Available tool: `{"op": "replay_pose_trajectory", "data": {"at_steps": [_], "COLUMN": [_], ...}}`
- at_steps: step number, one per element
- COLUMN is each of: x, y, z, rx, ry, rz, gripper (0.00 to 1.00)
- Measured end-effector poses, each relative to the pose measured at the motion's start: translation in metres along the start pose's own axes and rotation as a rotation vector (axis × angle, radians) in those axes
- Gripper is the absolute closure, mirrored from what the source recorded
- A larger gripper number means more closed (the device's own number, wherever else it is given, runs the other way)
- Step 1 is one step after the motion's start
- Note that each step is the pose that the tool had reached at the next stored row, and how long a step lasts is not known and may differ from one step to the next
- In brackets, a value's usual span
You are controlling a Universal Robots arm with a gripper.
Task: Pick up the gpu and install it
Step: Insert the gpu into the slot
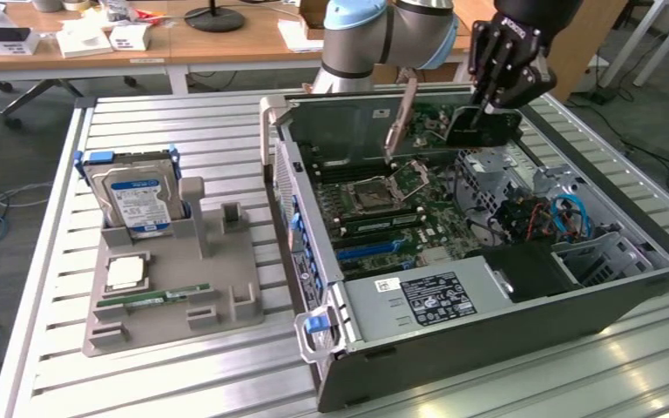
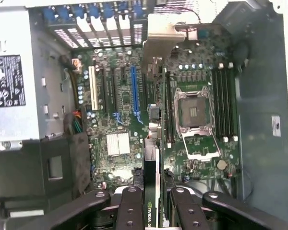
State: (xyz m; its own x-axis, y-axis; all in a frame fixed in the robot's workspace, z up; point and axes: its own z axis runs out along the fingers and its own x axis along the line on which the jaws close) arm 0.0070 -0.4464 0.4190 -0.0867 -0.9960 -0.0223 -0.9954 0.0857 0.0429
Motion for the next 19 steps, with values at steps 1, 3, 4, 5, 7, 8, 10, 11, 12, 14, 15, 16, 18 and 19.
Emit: {"op": "replay_pose_trajectory", "data": {"at_steps": [1, 3, 4, 5, 7, 8, 10, 11, 12, 14, 15, 16, 18, 19], "x": [0.0000, 0.0000, 0.0000, -0.0001, -0.0001, 0.0000, 0.0001, 0.0002, 0.0003, 0.0005, 0.0006, 0.0007, 0.0007, 0.0008], "y": [0.0000, 0.0000, 0.0000, 0.0000, 0.0003, 0.0008, 0.0024, 0.0033, 0.0042, 0.0060, 0.0069, 0.0076, 0.0087, 0.0092], "z": [0.0001, 0.0001, 0.0001, 0.0001, 0.0004, 0.0008, 0.0017, 0.0025, 0.0033, 0.0050, 0.0057, 0.0065, 0.0082, 0.0093], "rx": [-0.0003, -0.0006, -0.0006, -0.0006, 0.0005, 0.0027, 0.0094, 0.0140, 0.0194, 0.0307, 0.0344, 0.0354, 0.0354, 0.0355], "ry": [0.0006, 0.0012, 0.0012, 0.0012, 0.0009, 0.0007, 0.0002, -0.0003, -0.0007, -0.0012, -0.0015, -0.0016, -0.0016, -0.0016], "rz": [-0.013, -0.029, -0.029, -0.029, -0.029, -0.030, -0.031, -0.032, -0.033, -0.036, -0.038, -0.038, -0.038, -0.038], "gripper": [0.74, 0.74, 0.74, 0.74, 0.74, 0.74, 0.74, 0.74, 0.74, 0.74, 0.74, 0.74, 0.74, 0.74]}}
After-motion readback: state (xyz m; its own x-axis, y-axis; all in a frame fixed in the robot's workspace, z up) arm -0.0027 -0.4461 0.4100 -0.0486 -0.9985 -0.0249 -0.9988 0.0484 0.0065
